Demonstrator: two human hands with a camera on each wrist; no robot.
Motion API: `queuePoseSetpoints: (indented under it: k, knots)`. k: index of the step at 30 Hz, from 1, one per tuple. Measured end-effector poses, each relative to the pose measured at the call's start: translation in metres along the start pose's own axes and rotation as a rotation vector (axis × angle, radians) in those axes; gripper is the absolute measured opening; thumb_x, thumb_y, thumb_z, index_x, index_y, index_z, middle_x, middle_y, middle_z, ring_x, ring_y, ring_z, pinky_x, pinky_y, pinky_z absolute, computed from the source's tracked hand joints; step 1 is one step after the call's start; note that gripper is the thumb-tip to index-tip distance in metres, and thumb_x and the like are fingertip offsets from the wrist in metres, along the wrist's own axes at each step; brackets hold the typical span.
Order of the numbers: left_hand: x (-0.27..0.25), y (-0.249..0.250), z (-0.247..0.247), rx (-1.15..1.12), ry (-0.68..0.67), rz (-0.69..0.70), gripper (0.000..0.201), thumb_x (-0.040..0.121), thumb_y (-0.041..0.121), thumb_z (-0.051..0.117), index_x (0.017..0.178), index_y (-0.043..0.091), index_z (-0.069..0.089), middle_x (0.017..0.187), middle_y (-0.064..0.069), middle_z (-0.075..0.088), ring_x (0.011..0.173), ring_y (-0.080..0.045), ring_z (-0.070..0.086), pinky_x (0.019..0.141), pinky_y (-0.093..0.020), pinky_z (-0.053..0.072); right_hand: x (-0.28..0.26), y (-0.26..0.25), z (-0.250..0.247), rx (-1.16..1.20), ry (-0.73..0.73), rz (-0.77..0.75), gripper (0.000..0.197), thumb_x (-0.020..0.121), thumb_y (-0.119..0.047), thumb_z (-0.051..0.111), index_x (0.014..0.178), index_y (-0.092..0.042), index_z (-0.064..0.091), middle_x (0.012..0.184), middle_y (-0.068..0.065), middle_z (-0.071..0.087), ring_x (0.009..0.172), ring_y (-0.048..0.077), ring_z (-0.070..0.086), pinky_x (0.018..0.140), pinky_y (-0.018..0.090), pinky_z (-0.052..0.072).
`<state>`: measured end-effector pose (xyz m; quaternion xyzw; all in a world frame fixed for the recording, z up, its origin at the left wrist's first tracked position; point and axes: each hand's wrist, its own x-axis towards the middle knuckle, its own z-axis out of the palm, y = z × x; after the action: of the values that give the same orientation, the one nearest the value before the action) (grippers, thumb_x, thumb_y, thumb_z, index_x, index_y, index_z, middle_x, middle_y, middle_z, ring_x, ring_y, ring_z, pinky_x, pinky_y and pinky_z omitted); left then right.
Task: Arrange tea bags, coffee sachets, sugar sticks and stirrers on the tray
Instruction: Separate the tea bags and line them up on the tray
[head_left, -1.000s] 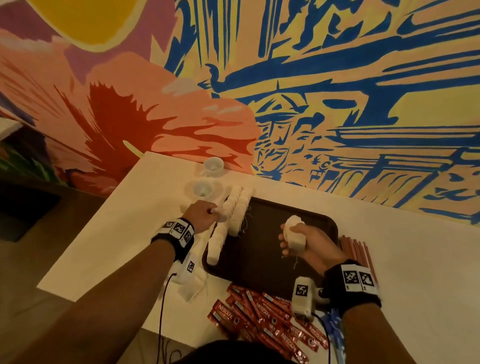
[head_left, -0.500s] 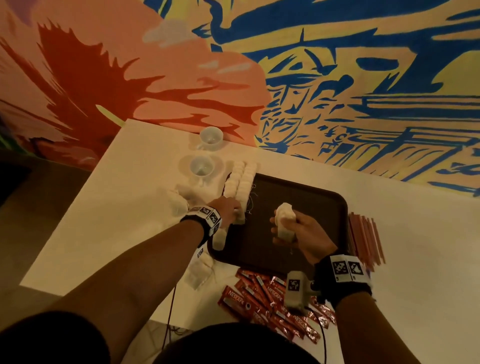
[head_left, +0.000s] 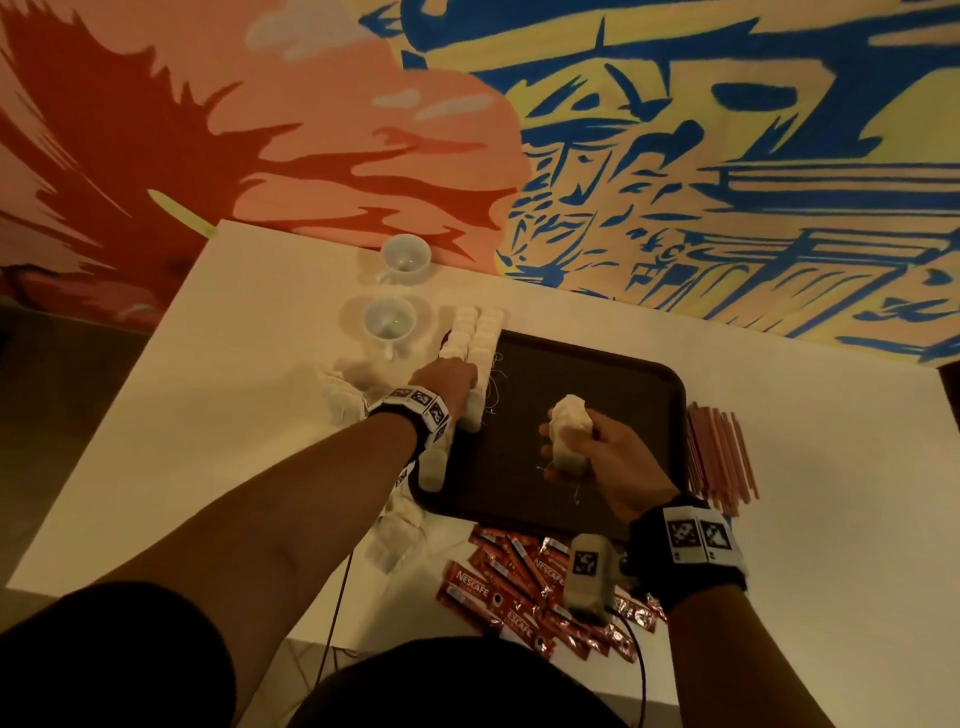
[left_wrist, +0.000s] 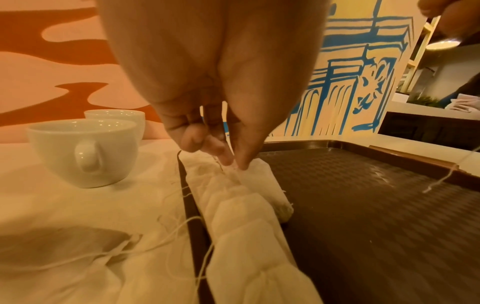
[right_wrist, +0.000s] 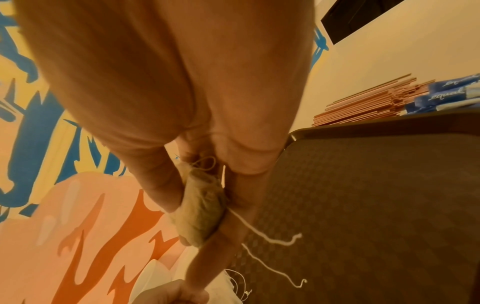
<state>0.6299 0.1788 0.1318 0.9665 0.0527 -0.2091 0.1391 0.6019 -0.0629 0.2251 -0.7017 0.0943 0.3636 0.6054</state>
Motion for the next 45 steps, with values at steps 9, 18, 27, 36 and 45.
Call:
queuePoseSetpoints:
  k: [9, 18, 27, 36, 45]
  knots:
    - [-0.016, 0.005, -0.005, 0.000, 0.091, -0.082, 0.032, 0.094, 0.017, 0.056, 0.125, 0.018, 0.056, 0.128, -0.007, 0.056, 0.116, -0.029, 0.057, 0.096, -0.043, 0.050, -0.011, 0.006, -0.012, 0.047, -0.018, -0.058, 0.028, 0.103, -0.008, 0.052, 0.129, -0.010, 0.062, 0.121, 0.011, 0.070, 0.108, 0.027, 0.068, 0.076, 0.031, 0.060]
    - [-0.081, 0.041, -0.023, -0.471, 0.179, -0.119, 0.011, 0.089, 0.029, 0.069, 0.100, 0.028, 0.066, 0.100, 0.005, 0.066, 0.098, -0.017, 0.064, 0.089, -0.032, 0.050, -0.038, -0.005, -0.039, 0.159, -0.084, -0.132, 0.023, 0.098, -0.012, 0.063, 0.120, -0.010, 0.067, 0.111, 0.010, 0.075, 0.106, 0.025, 0.071, 0.073, 0.035, 0.061]
    - [-0.156, 0.129, -0.043, -0.688, 0.268, 0.081, 0.019, 0.092, 0.036, 0.069, 0.110, 0.032, 0.070, 0.103, 0.016, 0.068, 0.100, 0.000, 0.062, 0.084, -0.018, 0.044, -0.072, -0.007, -0.072, 0.206, -0.084, -0.227, 0.029, 0.089, -0.018, 0.075, 0.116, -0.008, 0.068, 0.114, 0.016, 0.071, 0.103, 0.032, 0.071, 0.071, 0.036, 0.060]
    - [-0.207, 0.187, -0.052, -0.888, 0.267, 0.171, 0.021, 0.092, 0.041, 0.068, 0.112, 0.032, 0.068, 0.099, 0.010, 0.072, 0.084, -0.002, 0.065, 0.062, -0.018, 0.046, -0.107, -0.004, -0.086, 0.176, -0.175, -0.358, 0.037, 0.086, -0.031, 0.078, 0.113, -0.006, 0.069, 0.104, 0.016, 0.075, 0.092, 0.026, 0.073, 0.064, 0.033, 0.057]
    - [-0.238, 0.219, -0.042, -1.071, 0.326, 0.155, 0.011, 0.095, 0.018, 0.066, 0.095, 0.007, 0.065, 0.088, -0.002, 0.074, 0.076, -0.007, 0.067, 0.063, -0.026, 0.054, -0.131, 0.013, -0.105, 0.049, -0.118, -0.496, 0.042, 0.089, -0.041, 0.074, 0.103, -0.002, 0.070, 0.072, 0.011, 0.066, 0.066, 0.025, 0.057, 0.055, 0.033, 0.046]
